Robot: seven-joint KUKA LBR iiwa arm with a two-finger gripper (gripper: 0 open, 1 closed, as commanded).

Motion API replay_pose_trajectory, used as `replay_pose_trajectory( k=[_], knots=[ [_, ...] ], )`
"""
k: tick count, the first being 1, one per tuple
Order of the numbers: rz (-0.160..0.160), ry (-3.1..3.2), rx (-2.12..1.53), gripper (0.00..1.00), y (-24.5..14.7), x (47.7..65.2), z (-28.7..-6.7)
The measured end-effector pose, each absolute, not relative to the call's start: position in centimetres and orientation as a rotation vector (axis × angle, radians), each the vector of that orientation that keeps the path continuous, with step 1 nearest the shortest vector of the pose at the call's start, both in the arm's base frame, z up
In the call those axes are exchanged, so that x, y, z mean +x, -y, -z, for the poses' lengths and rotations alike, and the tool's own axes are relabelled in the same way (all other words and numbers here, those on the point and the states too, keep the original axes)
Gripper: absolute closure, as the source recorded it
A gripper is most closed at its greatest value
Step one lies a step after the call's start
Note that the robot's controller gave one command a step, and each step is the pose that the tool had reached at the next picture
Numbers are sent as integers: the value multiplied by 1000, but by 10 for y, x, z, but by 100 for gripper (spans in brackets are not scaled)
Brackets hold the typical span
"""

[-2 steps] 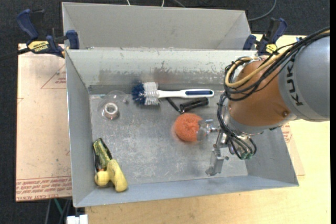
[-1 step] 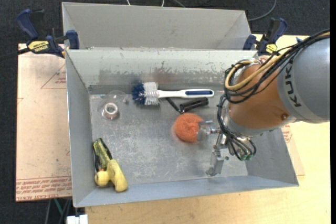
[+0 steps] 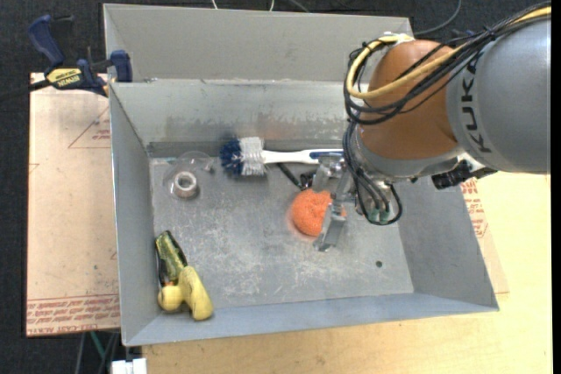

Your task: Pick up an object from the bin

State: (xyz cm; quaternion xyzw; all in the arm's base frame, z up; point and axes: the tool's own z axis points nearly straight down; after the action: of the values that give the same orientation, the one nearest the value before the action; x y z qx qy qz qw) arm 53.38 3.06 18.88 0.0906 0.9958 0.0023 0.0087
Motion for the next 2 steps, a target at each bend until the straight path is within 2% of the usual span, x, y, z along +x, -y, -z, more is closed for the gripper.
replay_pose_trajectory(
  k=[1, 2],
  knots=[
    [-2, -3136, -108, 0, 6, 515, -115],
    [4, -3142, -225, 0, 8, 520, -88]
  ],
)
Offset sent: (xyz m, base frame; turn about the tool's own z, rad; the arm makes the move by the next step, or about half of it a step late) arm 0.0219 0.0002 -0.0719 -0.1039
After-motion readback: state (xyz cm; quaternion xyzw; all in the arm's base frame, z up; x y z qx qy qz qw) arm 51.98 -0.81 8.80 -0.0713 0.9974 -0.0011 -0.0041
